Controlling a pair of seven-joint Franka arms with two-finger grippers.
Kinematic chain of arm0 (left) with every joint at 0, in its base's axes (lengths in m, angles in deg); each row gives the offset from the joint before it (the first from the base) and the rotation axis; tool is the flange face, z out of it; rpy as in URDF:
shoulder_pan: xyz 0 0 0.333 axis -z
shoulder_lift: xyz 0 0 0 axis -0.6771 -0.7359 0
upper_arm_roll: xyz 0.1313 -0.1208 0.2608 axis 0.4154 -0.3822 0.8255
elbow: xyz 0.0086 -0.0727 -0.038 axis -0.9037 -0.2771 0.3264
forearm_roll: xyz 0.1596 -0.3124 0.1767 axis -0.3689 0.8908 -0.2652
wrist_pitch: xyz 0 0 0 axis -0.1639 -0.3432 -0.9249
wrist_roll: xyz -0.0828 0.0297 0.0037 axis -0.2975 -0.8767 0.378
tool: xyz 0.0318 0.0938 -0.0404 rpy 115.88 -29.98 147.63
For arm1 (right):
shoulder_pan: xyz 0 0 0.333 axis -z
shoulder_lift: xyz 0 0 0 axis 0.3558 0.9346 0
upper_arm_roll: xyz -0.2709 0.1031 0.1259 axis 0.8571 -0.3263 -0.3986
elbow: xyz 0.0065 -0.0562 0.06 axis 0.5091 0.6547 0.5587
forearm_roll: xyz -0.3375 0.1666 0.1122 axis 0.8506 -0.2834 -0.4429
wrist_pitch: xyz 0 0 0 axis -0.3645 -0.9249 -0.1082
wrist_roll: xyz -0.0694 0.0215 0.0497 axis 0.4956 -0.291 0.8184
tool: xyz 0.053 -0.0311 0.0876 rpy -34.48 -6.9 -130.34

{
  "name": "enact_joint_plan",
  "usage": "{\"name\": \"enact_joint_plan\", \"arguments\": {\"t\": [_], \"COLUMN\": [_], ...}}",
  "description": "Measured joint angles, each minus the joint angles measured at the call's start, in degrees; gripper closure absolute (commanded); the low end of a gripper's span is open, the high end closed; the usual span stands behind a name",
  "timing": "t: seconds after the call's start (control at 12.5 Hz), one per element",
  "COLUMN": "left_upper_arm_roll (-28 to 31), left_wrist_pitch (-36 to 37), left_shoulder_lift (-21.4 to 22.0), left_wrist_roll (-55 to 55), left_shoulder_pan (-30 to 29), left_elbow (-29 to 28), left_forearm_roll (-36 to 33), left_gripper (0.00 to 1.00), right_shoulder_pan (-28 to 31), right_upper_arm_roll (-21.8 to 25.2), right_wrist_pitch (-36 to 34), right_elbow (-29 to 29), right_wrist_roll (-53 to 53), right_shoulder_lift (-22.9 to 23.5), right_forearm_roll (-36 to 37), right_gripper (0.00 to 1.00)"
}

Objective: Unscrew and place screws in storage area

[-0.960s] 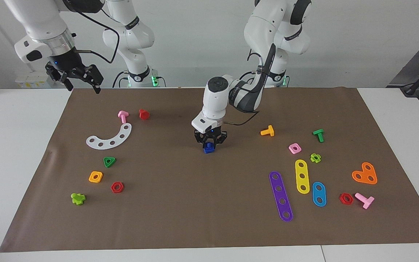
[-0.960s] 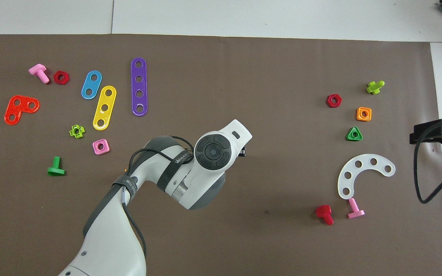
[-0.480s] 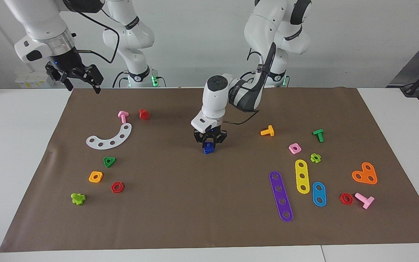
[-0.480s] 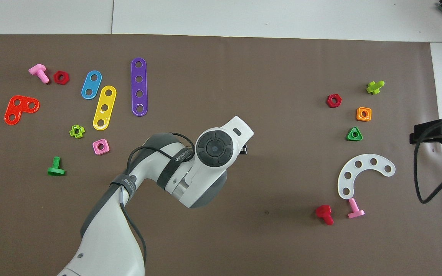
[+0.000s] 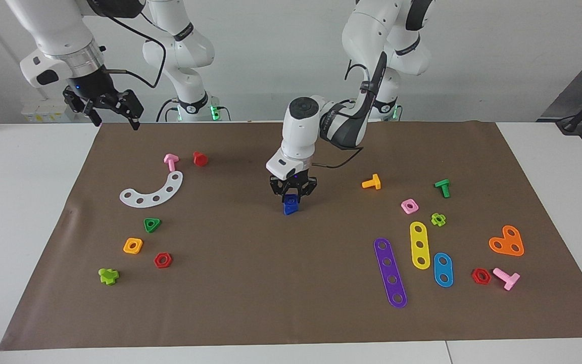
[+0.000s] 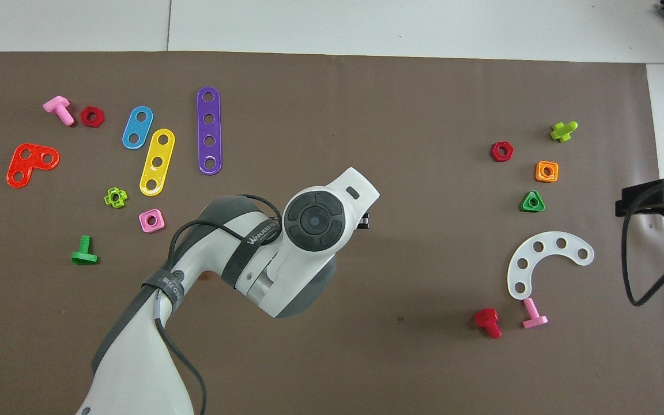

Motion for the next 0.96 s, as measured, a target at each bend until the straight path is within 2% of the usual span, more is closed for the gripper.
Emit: {"name": "enact_joint_plan", "arguments": {"t": [0.32, 0.64, 0.8, 0.96], "left_upper_arm_roll": [0.93, 1.1, 1.16, 1.2], "left_wrist_pitch": [2.72, 2.86, 2.01, -1.66], "left_shoulder_lift": [2.58, 4.37, 5.73, 6.82], "left_wrist_roll": [0.06, -3.77, -7.22, -10.34], "left_shoulder_pan": [-1.85, -8.5, -11.67, -15.01], "left_elbow": [-0.49, -5.07, -8.37, -12.57], "left_forearm_roll": [-0.02, -0.16, -0.17, -0.2], "left_gripper": [1.0, 1.0, 1.0, 1.0], "right_shoulder_pan": [0.0, -0.5, -2.86, -7.6], "right_upper_arm_roll": [0.0, -0.26, -0.43, -0.54], "right_wrist_pitch": [0.22, 1.4, 2.79, 7.86], "right_elbow": [0.15, 0.62, 0.99, 2.64], "right_wrist_roll": [0.07, 0.09, 0.22, 3.84], "right_shoulder_lift": [0.0, 0.08, 0.6, 1.64], "right_forearm_roll": [-0.03, -1.31, -1.8, -1.9], "right_gripper": [0.0, 0.0, 0.0, 0.0]}}
